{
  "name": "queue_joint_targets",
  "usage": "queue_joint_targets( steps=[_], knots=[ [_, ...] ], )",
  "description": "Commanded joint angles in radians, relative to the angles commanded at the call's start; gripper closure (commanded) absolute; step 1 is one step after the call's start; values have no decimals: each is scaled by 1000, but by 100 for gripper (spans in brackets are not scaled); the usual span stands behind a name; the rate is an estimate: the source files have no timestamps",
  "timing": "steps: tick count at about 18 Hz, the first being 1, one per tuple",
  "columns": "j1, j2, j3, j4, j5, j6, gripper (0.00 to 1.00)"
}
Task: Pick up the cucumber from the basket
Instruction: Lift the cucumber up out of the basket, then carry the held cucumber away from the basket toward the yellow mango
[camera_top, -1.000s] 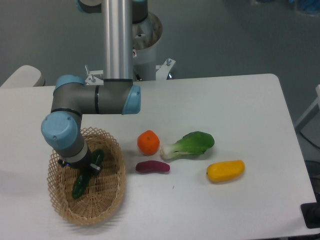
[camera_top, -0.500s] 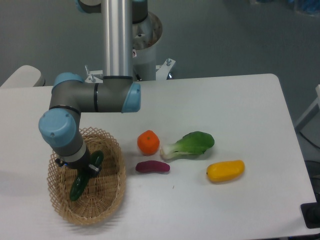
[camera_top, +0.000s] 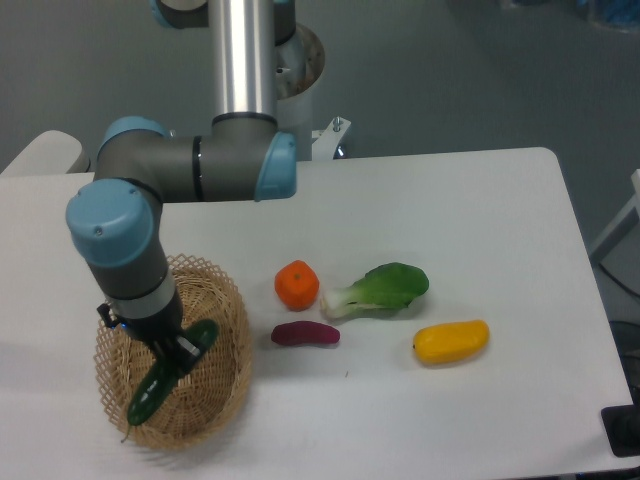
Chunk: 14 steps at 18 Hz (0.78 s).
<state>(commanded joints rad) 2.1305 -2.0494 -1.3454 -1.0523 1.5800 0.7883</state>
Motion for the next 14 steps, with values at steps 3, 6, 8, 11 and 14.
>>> queue_joint_targets(
  steps=[3,6,8,11,14],
  knots=[
    [69,0,17,-15,-2,102,75],
    [140,6,19,-20,-3,259,75],
    [176,6,20,-25,-2,310,75],
    [227,8,22,-43,-2,409,75],
    [262,8,22,-51,-3,486,75]
  ],
)
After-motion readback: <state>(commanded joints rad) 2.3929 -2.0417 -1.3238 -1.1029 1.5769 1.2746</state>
